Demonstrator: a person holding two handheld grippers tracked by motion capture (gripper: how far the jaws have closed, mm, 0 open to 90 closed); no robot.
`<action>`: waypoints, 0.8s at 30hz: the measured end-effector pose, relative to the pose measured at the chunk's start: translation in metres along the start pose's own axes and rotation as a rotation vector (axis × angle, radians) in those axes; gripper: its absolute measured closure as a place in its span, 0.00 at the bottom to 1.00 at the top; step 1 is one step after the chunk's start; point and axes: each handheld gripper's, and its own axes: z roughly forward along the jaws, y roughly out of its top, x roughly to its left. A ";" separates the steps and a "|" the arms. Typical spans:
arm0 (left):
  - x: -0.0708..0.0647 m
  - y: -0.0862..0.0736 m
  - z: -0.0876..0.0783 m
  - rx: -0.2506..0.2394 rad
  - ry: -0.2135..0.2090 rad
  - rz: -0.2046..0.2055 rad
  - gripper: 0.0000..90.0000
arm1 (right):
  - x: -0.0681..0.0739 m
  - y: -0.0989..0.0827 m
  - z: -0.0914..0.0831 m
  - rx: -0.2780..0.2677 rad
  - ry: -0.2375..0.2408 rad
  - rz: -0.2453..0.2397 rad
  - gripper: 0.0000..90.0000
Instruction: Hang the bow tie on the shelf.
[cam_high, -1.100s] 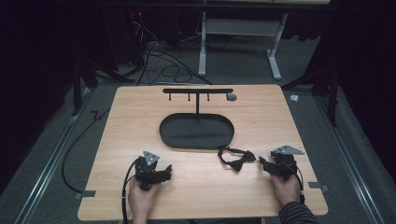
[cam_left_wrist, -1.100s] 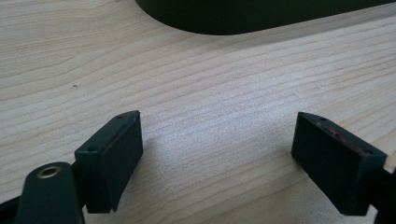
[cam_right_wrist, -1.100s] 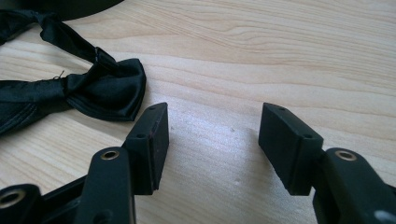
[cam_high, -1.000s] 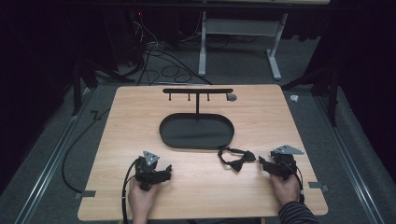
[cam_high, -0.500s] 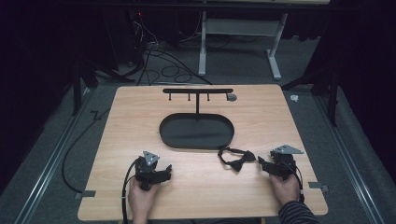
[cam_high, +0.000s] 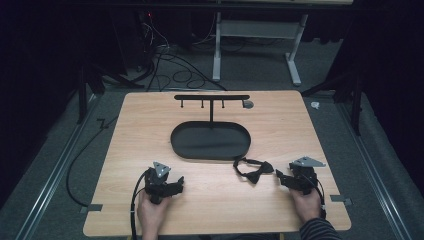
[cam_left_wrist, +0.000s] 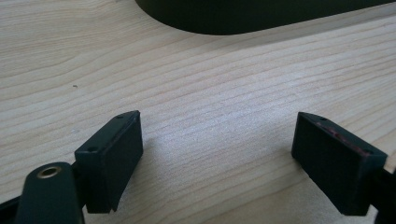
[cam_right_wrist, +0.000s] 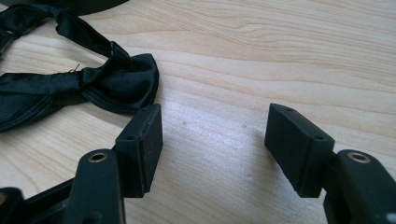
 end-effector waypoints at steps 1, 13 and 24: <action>0.000 0.000 0.000 0.000 0.000 0.000 0.19 | 0.000 0.000 0.000 -0.001 0.002 -0.003 0.43; 0.000 0.000 0.000 -0.001 -0.002 -0.002 0.19 | -0.004 -0.004 -0.005 -0.011 0.024 0.034 0.45; 0.001 0.000 0.000 -0.001 0.009 -0.014 0.19 | -0.010 -0.004 -0.013 -0.008 0.067 0.103 0.49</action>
